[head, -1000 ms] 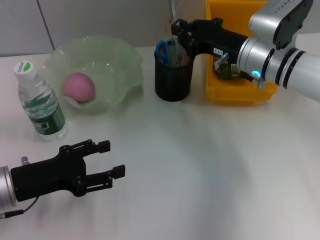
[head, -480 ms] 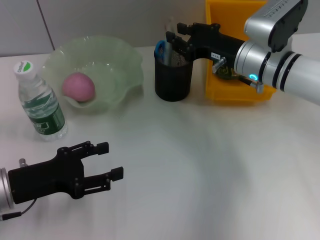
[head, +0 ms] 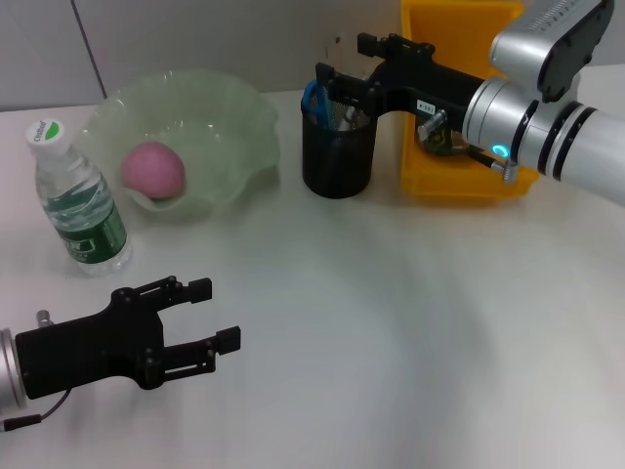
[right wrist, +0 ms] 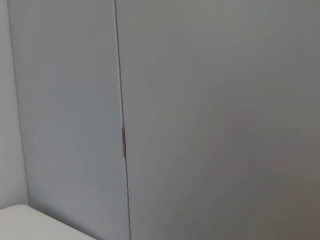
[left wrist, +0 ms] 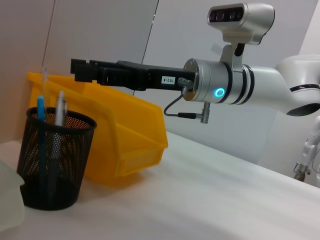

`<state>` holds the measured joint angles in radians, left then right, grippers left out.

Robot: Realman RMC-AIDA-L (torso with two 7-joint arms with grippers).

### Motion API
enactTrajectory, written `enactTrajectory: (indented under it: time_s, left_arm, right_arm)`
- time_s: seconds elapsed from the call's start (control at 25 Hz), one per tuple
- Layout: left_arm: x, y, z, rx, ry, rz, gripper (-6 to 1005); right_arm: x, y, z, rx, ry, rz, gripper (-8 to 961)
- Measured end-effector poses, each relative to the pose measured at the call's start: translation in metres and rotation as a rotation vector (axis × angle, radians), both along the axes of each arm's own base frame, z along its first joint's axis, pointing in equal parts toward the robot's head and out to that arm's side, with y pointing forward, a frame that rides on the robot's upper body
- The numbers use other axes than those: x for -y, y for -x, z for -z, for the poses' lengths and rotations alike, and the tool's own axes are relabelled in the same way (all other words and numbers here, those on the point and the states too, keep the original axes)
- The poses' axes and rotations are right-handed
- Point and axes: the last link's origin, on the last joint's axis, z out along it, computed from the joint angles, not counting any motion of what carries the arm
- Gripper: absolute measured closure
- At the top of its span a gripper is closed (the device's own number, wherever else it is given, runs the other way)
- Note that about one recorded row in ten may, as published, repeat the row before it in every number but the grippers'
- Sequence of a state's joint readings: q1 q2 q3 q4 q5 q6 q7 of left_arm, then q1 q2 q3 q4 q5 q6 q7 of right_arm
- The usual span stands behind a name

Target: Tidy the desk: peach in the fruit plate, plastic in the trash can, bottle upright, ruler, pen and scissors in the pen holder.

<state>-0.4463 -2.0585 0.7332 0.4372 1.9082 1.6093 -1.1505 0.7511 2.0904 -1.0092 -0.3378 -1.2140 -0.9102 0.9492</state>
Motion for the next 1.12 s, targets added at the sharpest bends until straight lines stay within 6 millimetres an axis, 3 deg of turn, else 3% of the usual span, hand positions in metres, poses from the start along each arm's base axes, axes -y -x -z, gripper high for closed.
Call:
enactTrajectory:
  time_s: [0.28,0.52,0.72,0.88,1.12]
  left_arm:
    - [-0.001,-0.003,0.000,0.012,-0.004,0.009,193]
    - [0.000,-0.013,-0.002,0.065,0.005,0.045,193]
    - [0.004,-0.019,-0.005,0.096,0.045,0.081,193]
    - [0.008,-0.020,-0.009,0.106,0.070,0.100,193]
    - [0.016,-0.013,-0.003,0.060,0.137,0.091,193]
  right_arm:
    - [0.010,0.006,-0.015,-0.186,0.042,-0.023,214]
    - [0.049,-0.003,-0.045,-0.367,0.197,-0.096,201]
    - [0.098,-0.029,-0.052,-0.271,0.485,-0.170,201]
    - [0.119,-0.042,-0.045,-0.146,0.655,-0.188,200]
    - [0.131,-0.052,-0.030,0.012,0.773,-0.185,200]
